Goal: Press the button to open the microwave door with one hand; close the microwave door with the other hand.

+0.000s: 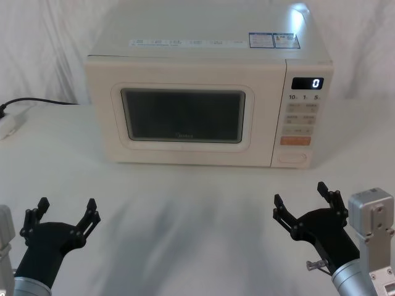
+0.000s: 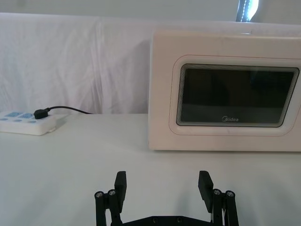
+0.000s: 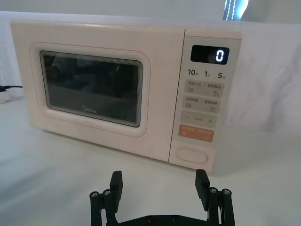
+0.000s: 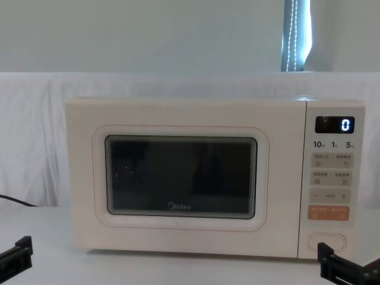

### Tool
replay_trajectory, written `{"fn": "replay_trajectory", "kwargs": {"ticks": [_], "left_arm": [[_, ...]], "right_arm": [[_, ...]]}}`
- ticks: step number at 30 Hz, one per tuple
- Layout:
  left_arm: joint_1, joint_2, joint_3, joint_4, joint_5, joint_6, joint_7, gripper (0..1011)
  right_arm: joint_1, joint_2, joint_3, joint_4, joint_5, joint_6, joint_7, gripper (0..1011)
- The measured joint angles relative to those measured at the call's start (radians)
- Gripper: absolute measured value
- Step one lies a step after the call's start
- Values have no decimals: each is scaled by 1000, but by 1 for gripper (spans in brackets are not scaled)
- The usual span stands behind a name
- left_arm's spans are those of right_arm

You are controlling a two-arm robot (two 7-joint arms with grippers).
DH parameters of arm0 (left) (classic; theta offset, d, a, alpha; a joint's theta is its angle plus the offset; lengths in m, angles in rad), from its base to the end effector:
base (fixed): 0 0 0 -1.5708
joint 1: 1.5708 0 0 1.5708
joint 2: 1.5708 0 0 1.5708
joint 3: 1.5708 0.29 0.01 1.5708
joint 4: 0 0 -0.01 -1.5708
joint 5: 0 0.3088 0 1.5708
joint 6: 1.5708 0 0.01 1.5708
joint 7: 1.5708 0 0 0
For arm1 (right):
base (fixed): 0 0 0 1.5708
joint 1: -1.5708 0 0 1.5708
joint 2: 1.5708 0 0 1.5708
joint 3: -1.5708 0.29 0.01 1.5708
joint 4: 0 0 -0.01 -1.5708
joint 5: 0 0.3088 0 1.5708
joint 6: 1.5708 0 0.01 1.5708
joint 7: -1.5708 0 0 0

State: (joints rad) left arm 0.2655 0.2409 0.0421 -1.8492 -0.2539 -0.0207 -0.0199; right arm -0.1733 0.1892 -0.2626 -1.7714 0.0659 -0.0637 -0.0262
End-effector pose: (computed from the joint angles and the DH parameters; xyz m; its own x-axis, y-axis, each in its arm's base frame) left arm 0.2529 0.0375 -0.2853 0.1245 0.9917 -0.0328 -0.9921 0.1239 -0.0175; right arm 0.2658 0.0383 -0.2976 0.2627 -0.9625 0.0674 0.9628 0.2661 0.0478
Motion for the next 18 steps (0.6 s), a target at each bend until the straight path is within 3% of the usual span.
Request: {"fn": "replay_trajectory", "kwargs": {"ticks": [18], "left_arm": [[0, 0, 0, 0, 0, 0, 0, 1001]], "right_arm": [[0, 0, 0, 0, 0, 0, 0, 1002]]}}
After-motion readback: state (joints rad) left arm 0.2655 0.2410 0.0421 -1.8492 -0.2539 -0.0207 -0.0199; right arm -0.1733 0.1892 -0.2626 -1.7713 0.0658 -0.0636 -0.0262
